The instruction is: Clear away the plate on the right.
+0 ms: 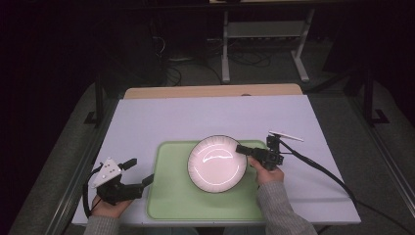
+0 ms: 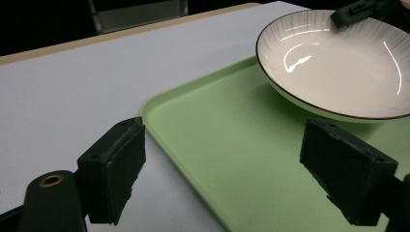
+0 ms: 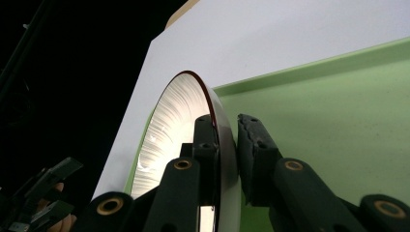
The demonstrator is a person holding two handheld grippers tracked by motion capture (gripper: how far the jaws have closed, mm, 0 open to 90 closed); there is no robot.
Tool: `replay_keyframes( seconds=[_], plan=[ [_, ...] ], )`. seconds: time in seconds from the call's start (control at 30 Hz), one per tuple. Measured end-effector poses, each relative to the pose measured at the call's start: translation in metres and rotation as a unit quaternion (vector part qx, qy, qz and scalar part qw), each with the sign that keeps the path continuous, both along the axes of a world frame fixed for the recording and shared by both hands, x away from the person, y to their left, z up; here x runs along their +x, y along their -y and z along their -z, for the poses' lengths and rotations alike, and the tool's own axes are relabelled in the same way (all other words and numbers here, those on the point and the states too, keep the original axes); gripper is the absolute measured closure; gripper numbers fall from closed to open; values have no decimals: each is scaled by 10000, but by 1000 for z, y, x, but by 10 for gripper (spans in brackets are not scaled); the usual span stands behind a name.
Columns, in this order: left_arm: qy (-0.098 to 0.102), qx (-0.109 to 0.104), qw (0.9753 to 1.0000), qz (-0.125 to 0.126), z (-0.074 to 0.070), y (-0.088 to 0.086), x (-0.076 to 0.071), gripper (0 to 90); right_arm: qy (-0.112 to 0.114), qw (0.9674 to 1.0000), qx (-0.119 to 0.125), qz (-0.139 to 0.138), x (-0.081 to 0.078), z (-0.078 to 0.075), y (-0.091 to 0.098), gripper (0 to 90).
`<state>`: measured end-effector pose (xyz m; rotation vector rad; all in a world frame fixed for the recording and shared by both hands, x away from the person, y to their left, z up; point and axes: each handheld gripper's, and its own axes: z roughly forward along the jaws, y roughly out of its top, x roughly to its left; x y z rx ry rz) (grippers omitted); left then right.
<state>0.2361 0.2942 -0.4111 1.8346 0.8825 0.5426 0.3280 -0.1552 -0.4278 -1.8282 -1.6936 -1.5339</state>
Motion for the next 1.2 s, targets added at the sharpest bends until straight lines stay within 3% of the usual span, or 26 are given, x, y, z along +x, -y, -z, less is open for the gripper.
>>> replay_keyframes(
  seconds=[0.8, 1.2],
  plan=[
    [12, 2, 10000, 7, 0, 0, 0, 160, -118, 9998, -153, 20, -1, 11, -3, 774],
    [4, 13, 10000, 9, 0, 1, 0, 160, -303, 9992, -256, 6, -2, 16, 1, 792]
  ],
)
